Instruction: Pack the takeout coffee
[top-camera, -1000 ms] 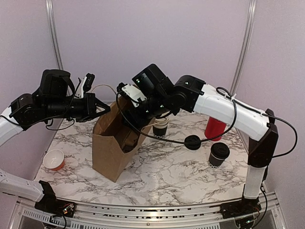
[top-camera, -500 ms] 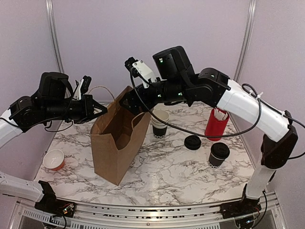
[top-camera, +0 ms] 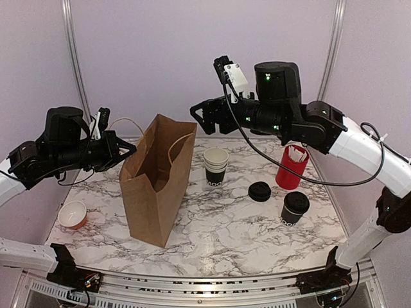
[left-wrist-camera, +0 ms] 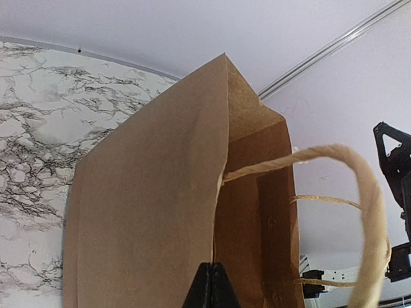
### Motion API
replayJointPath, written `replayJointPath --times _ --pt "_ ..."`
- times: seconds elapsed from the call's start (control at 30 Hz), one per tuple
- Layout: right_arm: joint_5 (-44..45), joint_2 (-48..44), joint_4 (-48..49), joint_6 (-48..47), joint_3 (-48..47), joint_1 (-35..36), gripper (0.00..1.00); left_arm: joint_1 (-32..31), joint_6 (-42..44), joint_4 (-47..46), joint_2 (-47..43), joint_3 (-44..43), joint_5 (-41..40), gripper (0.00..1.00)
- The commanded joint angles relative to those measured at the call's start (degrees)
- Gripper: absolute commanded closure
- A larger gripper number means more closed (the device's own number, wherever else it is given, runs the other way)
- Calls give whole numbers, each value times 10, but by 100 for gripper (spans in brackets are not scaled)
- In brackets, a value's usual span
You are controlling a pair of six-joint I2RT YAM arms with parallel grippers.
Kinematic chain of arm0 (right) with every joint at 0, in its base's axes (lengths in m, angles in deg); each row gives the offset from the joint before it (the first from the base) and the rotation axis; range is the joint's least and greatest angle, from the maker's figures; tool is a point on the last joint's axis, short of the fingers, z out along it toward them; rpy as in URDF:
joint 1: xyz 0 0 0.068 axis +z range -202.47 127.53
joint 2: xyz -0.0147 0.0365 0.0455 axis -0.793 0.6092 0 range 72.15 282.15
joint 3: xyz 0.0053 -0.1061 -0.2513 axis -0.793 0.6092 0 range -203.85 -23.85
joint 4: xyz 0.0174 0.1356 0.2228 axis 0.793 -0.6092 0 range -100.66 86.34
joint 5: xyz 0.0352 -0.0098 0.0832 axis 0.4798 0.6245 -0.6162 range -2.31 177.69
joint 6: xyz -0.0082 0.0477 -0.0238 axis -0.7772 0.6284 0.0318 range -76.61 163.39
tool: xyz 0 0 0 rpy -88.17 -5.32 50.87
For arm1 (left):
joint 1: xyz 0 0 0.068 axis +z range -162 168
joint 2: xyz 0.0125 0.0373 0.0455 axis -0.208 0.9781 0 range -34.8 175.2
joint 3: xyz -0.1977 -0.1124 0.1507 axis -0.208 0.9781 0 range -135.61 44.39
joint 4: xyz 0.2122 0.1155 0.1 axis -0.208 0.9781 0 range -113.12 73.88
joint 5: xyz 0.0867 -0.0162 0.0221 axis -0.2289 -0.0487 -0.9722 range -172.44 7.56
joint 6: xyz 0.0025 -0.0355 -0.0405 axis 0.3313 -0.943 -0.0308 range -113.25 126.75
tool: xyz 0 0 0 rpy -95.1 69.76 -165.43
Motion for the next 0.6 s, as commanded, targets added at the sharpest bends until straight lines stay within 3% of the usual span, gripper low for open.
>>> replayJointPath --times 0.0,0.57 --pt "21 -48 22 41 49 -29 7 8 -58 -82 -27 34 -38 100" --pt "43 -95 -113 117 133 -67 7 21 -116 -141 -27 105 -31 100"
